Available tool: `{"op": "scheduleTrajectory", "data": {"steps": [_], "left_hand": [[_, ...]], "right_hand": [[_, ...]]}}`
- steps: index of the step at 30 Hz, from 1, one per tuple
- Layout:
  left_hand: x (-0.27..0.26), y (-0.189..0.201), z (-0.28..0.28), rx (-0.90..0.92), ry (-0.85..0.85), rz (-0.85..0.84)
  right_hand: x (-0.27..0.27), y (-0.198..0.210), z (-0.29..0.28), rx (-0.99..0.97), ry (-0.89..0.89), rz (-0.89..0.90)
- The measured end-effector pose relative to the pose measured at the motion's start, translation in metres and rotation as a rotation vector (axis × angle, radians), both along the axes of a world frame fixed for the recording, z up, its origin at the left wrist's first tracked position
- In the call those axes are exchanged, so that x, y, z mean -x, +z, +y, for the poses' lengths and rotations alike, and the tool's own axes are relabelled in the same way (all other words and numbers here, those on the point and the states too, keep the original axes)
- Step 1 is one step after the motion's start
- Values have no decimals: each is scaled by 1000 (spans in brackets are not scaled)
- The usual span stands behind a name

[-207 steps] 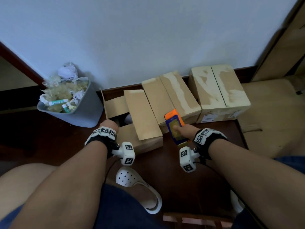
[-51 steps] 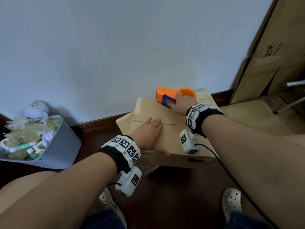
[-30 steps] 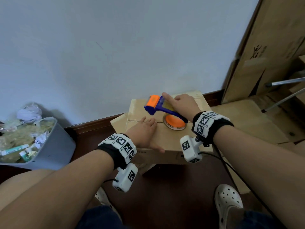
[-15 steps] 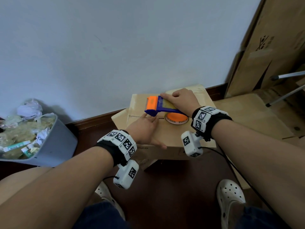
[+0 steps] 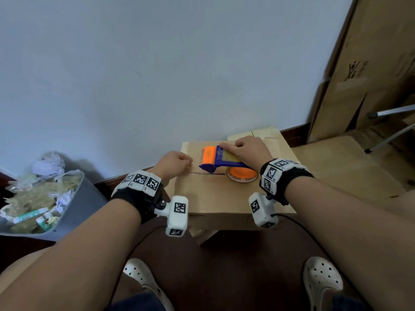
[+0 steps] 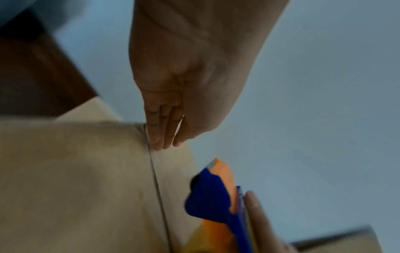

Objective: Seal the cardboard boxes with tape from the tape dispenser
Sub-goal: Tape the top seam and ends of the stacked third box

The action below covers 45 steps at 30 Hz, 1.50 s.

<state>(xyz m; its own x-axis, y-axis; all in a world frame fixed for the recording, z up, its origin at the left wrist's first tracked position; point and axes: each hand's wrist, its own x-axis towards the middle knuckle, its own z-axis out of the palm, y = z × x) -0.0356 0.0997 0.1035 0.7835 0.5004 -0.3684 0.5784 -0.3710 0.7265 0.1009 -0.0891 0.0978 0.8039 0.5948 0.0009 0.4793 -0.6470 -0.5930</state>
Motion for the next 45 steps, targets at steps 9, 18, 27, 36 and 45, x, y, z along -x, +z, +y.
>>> {"op": "scheduleTrajectory", "data": {"steps": [9, 18, 27, 36, 45], "left_hand": [[-14, -7, -23, 729, 334, -45], [-16, -13, -24, 539, 315, -118], [-14, -19, -23, 395, 268, -174], [-12, -14, -11, 319, 207, -205], [5, -6, 14, 259, 255, -257]], "right_hand": [[-1, -1, 2, 59, 13, -32], [-1, 11, 13, 388, 171, -144], [9, 17, 21, 434, 297, -202], [4, 21, 14, 375, 322, -127], [16, 21, 24, 368, 331, -182]]}}
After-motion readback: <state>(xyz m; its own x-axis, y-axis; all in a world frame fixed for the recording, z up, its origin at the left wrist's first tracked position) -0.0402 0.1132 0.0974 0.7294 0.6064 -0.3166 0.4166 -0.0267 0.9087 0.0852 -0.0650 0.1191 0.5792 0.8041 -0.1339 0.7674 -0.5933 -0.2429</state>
